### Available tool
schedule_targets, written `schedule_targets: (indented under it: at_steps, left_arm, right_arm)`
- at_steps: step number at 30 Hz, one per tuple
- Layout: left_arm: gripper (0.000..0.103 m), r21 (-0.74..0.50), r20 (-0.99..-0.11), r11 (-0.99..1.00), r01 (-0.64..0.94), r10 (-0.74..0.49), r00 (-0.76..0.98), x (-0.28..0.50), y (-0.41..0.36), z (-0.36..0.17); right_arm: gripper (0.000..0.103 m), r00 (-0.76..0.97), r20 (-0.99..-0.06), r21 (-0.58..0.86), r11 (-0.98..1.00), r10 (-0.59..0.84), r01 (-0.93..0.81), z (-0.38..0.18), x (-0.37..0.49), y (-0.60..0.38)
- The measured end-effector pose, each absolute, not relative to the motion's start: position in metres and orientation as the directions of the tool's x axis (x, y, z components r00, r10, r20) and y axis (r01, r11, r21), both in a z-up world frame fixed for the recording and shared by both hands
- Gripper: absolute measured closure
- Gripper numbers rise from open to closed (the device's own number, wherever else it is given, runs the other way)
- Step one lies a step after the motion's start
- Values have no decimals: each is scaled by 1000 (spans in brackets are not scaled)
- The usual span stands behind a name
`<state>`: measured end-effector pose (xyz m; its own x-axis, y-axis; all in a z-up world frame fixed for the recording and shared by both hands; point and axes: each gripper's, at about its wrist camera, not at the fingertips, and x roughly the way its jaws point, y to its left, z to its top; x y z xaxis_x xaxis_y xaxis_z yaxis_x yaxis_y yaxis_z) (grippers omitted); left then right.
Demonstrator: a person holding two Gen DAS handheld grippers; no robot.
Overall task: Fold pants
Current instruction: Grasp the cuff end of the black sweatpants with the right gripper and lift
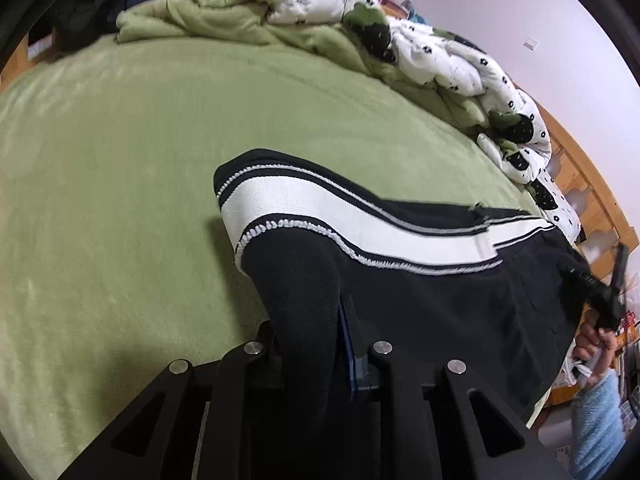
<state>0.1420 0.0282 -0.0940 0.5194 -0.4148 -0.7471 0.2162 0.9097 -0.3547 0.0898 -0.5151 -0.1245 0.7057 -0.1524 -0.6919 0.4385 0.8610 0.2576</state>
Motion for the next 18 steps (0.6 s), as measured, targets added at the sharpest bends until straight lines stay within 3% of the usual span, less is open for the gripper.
schedule_targets:
  at_steps: [9, 12, 18]
  left_arm:
    - [92, -439, -664, 868, 231, -487, 567, 147, 74, -41]
    - [93, -355, -676, 911, 212, -407, 615, 145, 91, -31]
    - [93, -306, -674, 947, 101, -291, 679, 150, 164, -9]
  right_arm:
    - [88, 845, -529, 304, 913, -76, 273, -15, 107, -447]
    - [88, 874, -485, 297, 933, -36, 203, 12, 122, -411]
    - [89, 907, -404, 355, 934, 120, 35, 47, 145, -349]
